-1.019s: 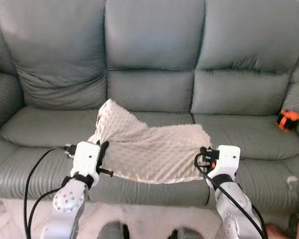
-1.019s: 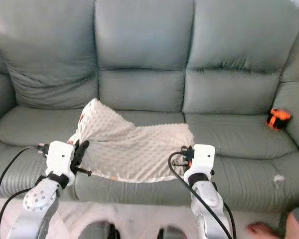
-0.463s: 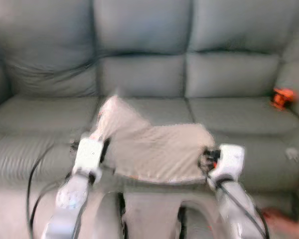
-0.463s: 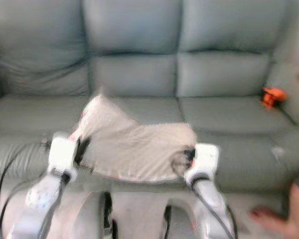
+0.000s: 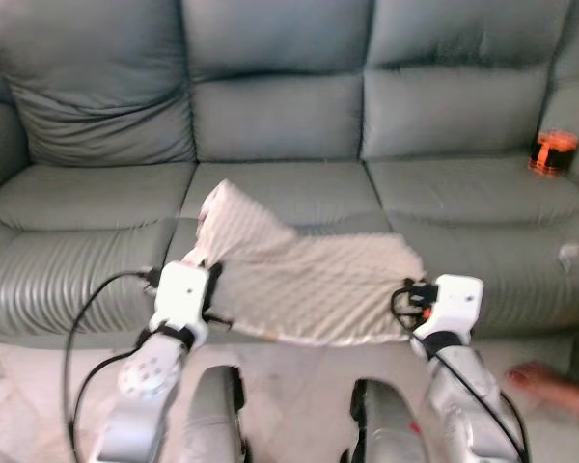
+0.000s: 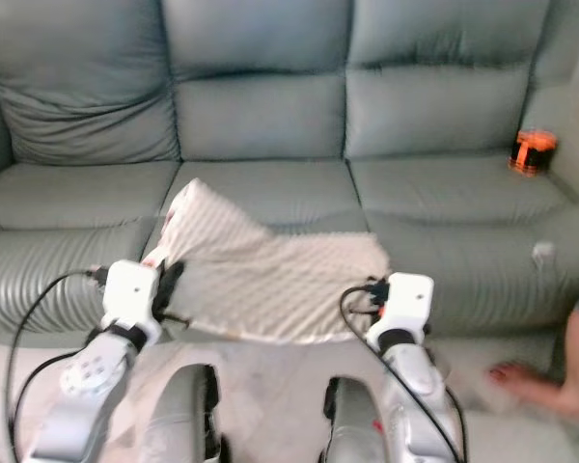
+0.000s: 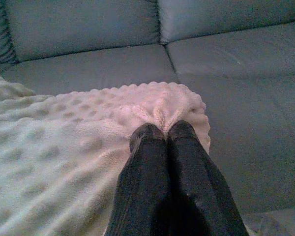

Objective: Move the pillow to the sofa

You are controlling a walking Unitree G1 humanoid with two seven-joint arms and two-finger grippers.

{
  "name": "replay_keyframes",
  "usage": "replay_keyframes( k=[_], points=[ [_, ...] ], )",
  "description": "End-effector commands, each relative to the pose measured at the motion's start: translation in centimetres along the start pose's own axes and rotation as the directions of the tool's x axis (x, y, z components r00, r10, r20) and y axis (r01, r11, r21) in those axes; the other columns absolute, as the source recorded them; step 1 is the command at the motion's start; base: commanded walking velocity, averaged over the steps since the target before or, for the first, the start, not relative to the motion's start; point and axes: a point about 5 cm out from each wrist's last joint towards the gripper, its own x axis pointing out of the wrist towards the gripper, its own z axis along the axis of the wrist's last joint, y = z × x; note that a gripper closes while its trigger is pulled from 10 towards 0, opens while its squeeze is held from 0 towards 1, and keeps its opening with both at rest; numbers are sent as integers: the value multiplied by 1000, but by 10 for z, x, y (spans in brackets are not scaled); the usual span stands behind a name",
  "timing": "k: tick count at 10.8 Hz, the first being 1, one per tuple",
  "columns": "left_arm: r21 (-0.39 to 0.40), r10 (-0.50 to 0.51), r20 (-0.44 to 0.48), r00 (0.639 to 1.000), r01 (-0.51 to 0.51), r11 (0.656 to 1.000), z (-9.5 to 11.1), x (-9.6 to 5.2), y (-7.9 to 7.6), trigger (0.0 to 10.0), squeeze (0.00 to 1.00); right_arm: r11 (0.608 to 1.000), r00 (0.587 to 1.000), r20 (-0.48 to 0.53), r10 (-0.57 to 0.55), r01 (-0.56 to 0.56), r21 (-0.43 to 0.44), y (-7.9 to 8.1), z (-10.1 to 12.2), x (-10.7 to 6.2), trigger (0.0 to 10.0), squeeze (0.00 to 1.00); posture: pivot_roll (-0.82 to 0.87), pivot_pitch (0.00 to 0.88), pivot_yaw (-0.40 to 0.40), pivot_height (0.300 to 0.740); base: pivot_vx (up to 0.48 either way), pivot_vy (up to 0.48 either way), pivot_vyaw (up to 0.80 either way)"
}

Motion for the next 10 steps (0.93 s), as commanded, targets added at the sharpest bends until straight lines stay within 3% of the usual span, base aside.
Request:
replay_keyframes(
  k=[1, 7, 10],
  points=[
    [-10, -11, 37, 999, 11, 1000, 10, 5, 0, 10000, 0, 1000, 999, 40, -3, 3, 4, 1, 8, 4, 10000, 0, 42, 28, 47, 620, 0, 0, 0],
    [-35, -17, 24, 1000, 17, 999, 8, 4, 0, 10000, 0, 1000, 999, 44, 6, -6, 3, 1, 8, 1, 10000, 0, 39, 29, 44, 620, 396, 0, 0],
    [-28, -2, 12, 1000, 2, 1000, 5, 3, -1, 10000, 0, 1000, 999, 43, 7, -7, -5, -1, 9, 0, 10000, 0, 32, 39, 42, 620, 99, 0, 0]
  ],
)
